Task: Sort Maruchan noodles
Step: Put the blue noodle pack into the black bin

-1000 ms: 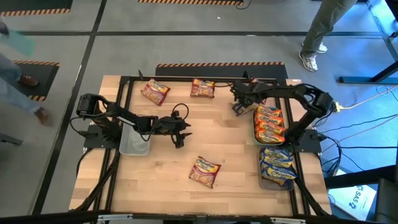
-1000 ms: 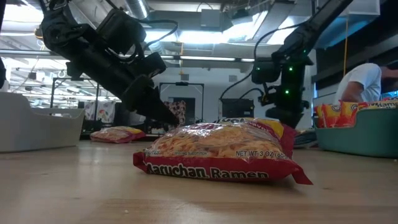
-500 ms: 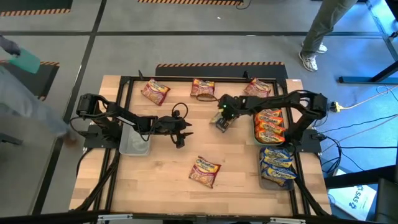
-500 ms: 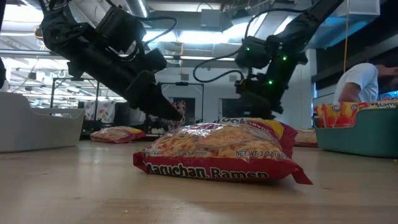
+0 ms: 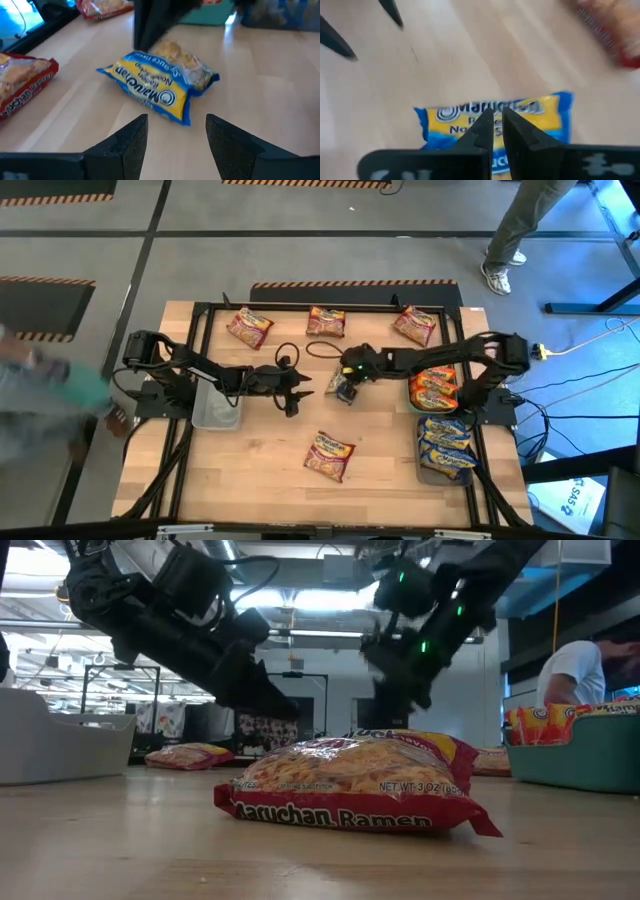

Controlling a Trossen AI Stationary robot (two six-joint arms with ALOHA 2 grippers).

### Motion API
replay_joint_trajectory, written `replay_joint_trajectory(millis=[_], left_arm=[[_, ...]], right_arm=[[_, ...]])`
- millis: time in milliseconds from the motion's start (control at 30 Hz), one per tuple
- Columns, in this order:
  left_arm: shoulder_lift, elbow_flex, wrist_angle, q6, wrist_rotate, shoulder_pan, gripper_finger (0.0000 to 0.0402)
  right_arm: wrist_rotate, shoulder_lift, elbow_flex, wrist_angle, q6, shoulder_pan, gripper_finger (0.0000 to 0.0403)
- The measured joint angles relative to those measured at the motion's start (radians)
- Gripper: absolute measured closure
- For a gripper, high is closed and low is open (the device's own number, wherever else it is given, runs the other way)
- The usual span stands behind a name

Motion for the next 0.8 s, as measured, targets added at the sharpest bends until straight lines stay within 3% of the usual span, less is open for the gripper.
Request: replay_joint_trajectory(millis=[200, 333, 567, 800], left_arm=[[0.002, 0.001, 0.035, -0.002, 0.032, -0.006, 0.0207], [0.043, 0.018, 0.071, -0.001, 0.033, -0.013, 0.0207], [0.19, 0.13, 0.049, -0.002, 0.043, -0.013, 0.0207], [0.256, 0.226, -0.077, -0.007, 0.073, -0.013, 0.0207]], right_arm=[[0.018, -0.154, 0.0, -0.17, 0.023, -0.029, 0.0377], [-0.014, -0.189, 0.0, -0.282, 0.049, -0.092, 0.0361], [-0.074, -0.168, 0.0, -0.35, 0.031, -0.181, 0.0234], [-0.24, -0.162, 0.0, -0.306, -0.005, -0.248, 0.0119]])
